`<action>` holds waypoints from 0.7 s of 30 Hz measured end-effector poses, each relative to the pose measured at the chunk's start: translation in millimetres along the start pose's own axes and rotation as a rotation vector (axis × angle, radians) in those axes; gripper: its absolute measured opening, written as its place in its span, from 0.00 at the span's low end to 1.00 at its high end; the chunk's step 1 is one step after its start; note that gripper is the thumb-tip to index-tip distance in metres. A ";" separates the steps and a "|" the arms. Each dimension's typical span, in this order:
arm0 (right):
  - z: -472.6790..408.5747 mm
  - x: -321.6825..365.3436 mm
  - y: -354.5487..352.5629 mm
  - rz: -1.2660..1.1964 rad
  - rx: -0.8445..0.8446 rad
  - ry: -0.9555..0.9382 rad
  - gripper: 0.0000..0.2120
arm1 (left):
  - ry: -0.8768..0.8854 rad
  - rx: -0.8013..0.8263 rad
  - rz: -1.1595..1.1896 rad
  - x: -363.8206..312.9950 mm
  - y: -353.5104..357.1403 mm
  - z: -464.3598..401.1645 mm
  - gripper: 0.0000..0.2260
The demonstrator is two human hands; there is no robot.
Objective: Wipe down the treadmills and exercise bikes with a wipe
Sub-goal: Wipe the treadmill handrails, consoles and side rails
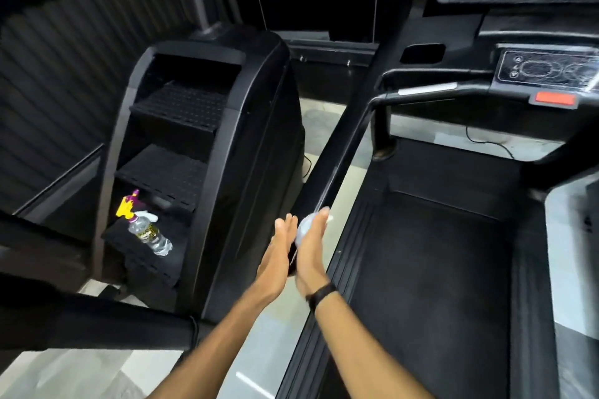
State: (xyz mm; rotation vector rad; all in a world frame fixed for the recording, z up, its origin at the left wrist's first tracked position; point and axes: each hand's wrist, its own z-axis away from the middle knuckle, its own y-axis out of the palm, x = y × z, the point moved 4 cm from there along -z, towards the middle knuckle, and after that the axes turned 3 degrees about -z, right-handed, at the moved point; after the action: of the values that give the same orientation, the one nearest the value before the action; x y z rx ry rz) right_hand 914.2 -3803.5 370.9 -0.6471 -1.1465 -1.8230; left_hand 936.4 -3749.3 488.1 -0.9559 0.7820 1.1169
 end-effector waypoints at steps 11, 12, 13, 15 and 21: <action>61.3 -1.0 1.2 -0.155 -0.063 0.332 0.43 | -0.011 -0.092 0.079 26.0 -28.8 1.9 0.34; 61.4 1.3 4.2 -0.173 -0.095 0.342 0.43 | -0.012 -0.086 0.091 27.4 -27.8 1.4 0.35; 58.2 4.5 8.5 -0.220 -0.102 0.353 0.46 | -0.007 -0.087 0.099 26.6 -27.8 0.5 0.36; 44.3 -3.9 8.7 -0.298 -0.192 0.336 0.57 | -0.001 -0.109 0.104 27.0 -28.7 1.2 0.35; 60.4 -24.1 25.6 -0.702 -0.291 0.561 0.48 | -0.041 -0.123 0.074 42.7 -42.4 10.5 0.37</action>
State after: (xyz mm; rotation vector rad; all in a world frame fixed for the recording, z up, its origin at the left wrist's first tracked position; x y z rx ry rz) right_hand 947.3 -3745.1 390.4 0.1691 -0.7678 -2.5696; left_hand 989.1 -3730.0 464.0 -1.0102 0.7273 1.2567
